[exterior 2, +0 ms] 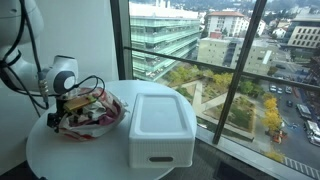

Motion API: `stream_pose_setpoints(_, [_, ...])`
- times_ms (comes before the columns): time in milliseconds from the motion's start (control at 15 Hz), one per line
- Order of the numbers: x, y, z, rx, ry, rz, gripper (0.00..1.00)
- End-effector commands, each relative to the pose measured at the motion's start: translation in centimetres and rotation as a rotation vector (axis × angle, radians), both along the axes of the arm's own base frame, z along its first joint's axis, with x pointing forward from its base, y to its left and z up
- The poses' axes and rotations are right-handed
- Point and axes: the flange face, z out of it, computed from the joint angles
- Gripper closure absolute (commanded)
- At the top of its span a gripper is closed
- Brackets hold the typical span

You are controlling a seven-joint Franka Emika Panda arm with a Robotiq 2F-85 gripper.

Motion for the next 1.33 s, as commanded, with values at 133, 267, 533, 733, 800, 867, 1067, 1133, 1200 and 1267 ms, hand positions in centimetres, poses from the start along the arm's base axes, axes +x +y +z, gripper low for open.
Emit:
stream_pose_setpoints(133, [1.6, 1.3, -3.4, -0.020, 0.032, -0.019, 0.00])
stream_pose_setpoints(267, [1.5, 1.4, -4.5, -0.027, 0.075, -0.038, 0.00])
stream_pose_setpoints(533, [1.7, 1.4, -5.4, -0.041, 0.109, -0.047, 0.32])
stream_pose_setpoints(733, [2.3, 1.3, -5.1, -0.053, 0.101, -0.070, 0.58])
stream_pose_setpoints(800, [2.5, 1.2, -4.9, -0.063, 0.099, -0.083, 0.65])
stream_pose_setpoints(867, [2.6, 1.1, -4.8, -0.077, 0.102, -0.099, 0.72])
stream_pose_setpoints(1067, [2.8, 0.4, -4.6, -0.155, 0.136, -0.149, 0.94])
stream_pose_setpoints(1133, [2.8, 0.2, -4.6, -0.199, 0.154, -0.181, 0.99])
stream_pose_setpoints(1200, [2.9, -0.1, -4.4, -0.241, 0.185, -0.208, 1.00])
stream_pose_setpoints(1267, [2.9, -0.3, -4.2, -0.284, 0.222, -0.244, 1.00])
